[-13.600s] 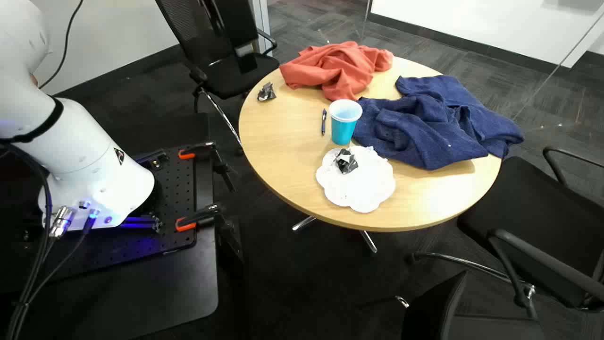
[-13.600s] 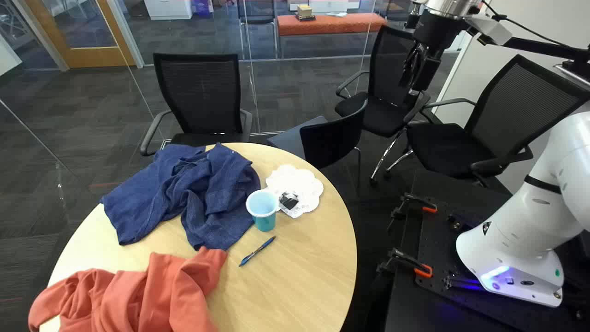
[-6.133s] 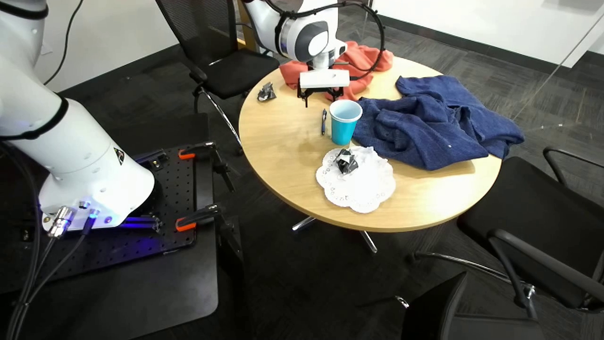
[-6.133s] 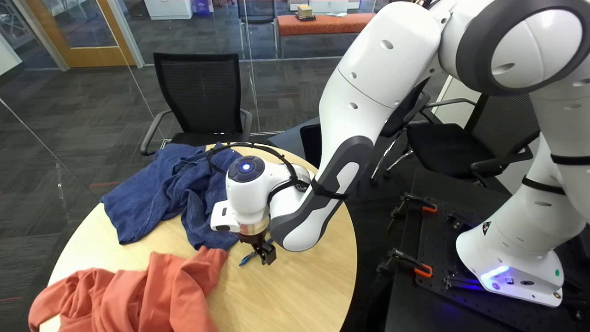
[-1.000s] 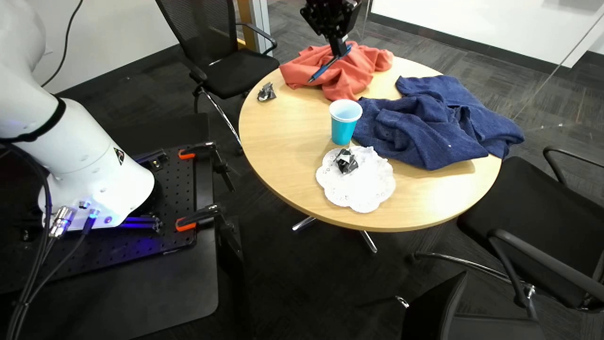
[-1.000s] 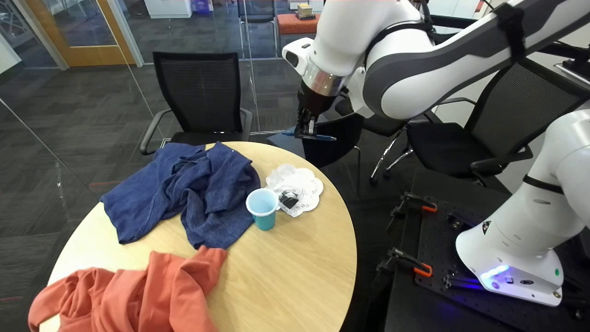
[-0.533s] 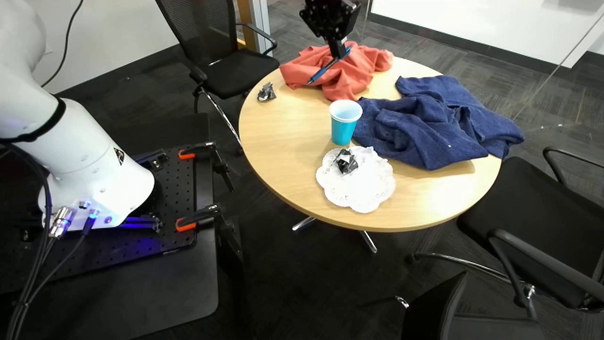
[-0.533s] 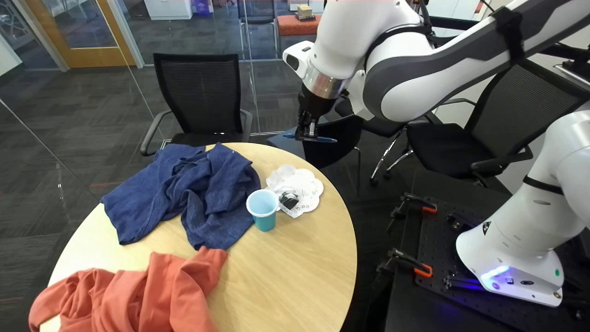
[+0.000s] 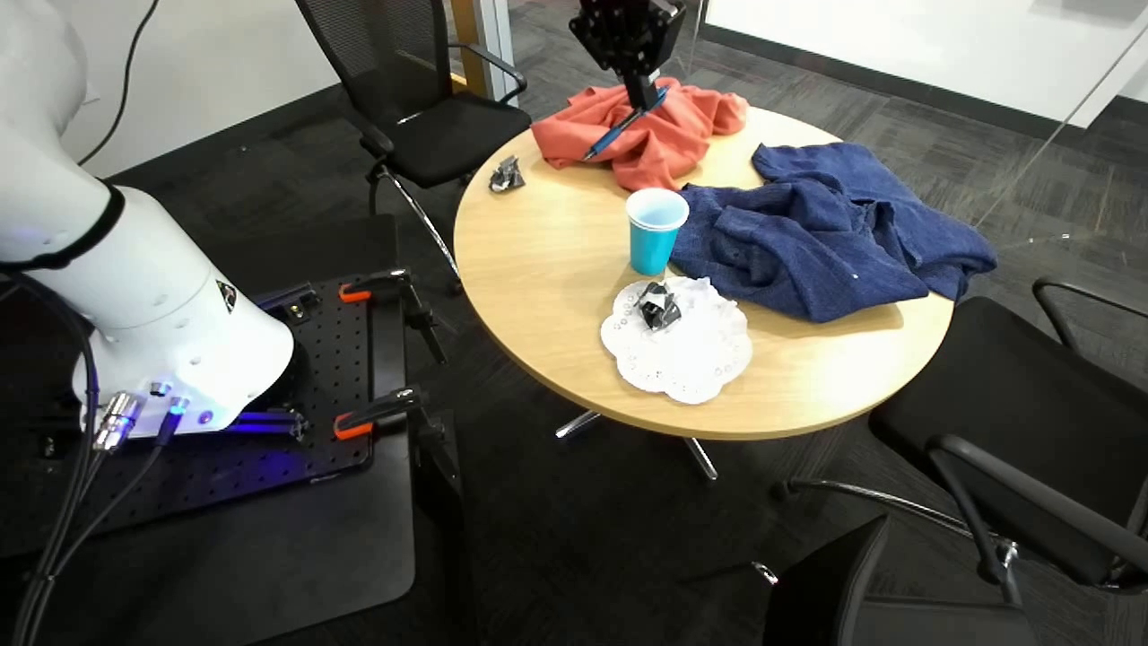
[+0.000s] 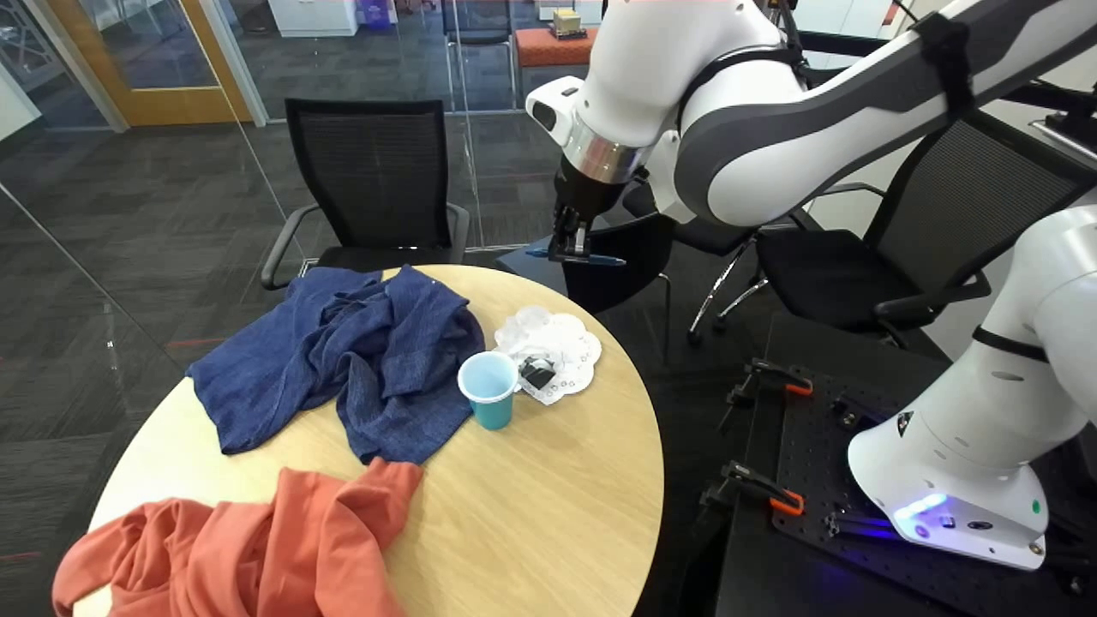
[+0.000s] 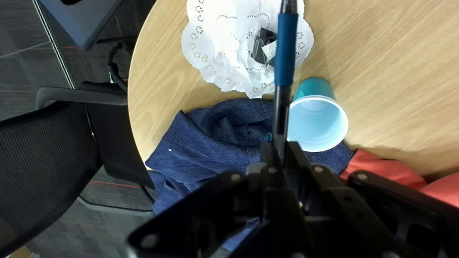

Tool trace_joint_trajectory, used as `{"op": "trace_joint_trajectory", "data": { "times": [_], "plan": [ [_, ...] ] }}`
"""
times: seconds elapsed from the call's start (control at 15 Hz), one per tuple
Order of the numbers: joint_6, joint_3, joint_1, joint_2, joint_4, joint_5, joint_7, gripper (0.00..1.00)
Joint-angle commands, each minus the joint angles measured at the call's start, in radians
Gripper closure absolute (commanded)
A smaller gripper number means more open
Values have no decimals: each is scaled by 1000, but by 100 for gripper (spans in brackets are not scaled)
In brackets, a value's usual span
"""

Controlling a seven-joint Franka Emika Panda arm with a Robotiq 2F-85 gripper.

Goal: Take the pen from the table and place it in the blue cup

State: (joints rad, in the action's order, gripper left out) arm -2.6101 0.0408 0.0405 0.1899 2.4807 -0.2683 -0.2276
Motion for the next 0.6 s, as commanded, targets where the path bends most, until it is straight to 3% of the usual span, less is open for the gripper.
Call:
{"op": "trace_joint_trajectory", "data": {
  "times": [0.0,0.53],
  "plan": [
    [-59,-34,22,-17,4,87,-120,97],
    [-163,-122,95,-40,13,447,-552,97]
  ]
}}
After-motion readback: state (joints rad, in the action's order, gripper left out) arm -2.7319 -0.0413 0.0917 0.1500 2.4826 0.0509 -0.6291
